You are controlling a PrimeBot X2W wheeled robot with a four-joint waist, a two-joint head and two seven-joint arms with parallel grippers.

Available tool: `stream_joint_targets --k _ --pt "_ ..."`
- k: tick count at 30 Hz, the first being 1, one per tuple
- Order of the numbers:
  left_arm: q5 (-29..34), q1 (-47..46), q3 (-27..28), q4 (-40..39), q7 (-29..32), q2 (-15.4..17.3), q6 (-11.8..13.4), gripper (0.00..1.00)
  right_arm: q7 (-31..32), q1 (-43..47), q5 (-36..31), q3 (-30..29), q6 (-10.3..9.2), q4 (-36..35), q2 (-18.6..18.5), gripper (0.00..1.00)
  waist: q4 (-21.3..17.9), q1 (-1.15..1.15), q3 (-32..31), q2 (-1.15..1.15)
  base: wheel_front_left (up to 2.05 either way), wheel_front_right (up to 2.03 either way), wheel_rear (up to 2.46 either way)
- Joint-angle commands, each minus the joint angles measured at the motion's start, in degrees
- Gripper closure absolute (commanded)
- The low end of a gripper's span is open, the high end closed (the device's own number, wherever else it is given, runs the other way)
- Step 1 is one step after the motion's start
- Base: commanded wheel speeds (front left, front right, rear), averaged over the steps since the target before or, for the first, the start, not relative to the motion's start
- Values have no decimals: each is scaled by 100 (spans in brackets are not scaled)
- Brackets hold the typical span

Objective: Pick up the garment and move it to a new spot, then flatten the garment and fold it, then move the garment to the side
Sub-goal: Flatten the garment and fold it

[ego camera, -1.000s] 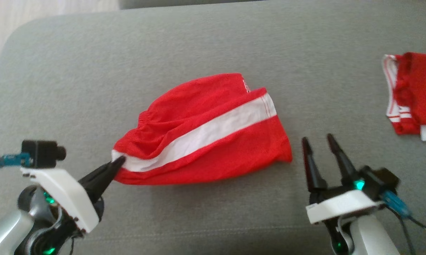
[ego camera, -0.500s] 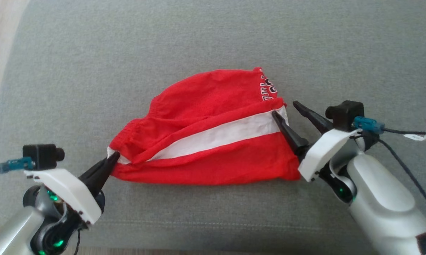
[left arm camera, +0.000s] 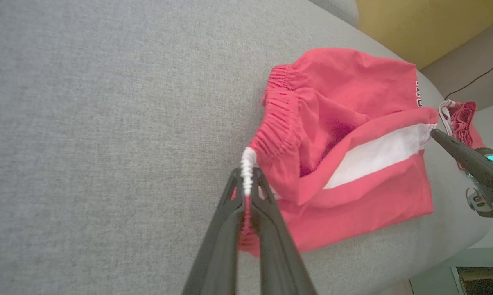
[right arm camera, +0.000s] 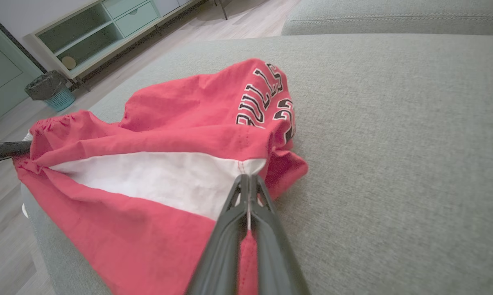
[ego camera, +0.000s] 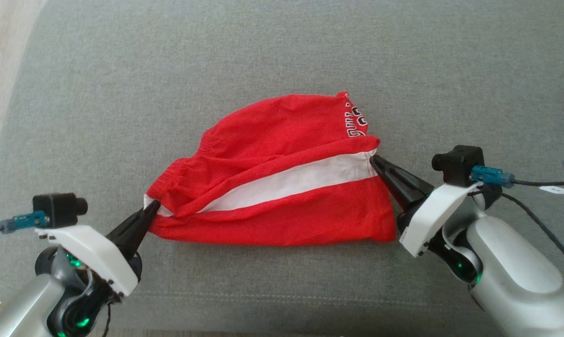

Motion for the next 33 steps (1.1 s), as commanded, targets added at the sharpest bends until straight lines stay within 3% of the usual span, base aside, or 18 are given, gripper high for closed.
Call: stream_joint_targets --k 1,7,13,16,22,23,28,33 --pt "6 -160 308 -129 -95 180 -22 100 29 59 73 7 11 -241 -100 100 -21 0 -23 0 0 0 0" --pt "60 -196 394 -414 -248 226 -20 100 104 193 45 -370 11 -598 -349 100 -116 0 -211 0 0 0 0" --pt "-92 -1027 602 -1317 110 234 -23 100 301 -32 -12 -1550 11 -1192 -702 100 -331 0 -409 0 0 0 0" --pt "119 -1931 619 -1475 452 214 33 100 455 -662 -119 -2057 11 -1351 -624 100 -587 0 -341 0 0 0 0" --pt "770 -4198 603 -590 782 -214 -11 100 447 -2927 -838 -2115 11 -790 -240 100 -1213 0 314 0 0 0 0" --pt "770 -4198 603 -590 782 -214 -11 100 447 -2927 -838 -2115 11 -790 -240 100 -1213 0 314 0 0 0 0" --pt "1489 -5794 564 516 67 -828 -174 100 -431 -4428 -1680 -2460 11 -39 32 100 -1417 0 852 0 0 0 0" --pt "1910 -6029 259 1063 -1125 -1138 -455 100 -1057 -4478 -2239 -2749 11 223 218 100 -1432 0 917 0 0 0 0"
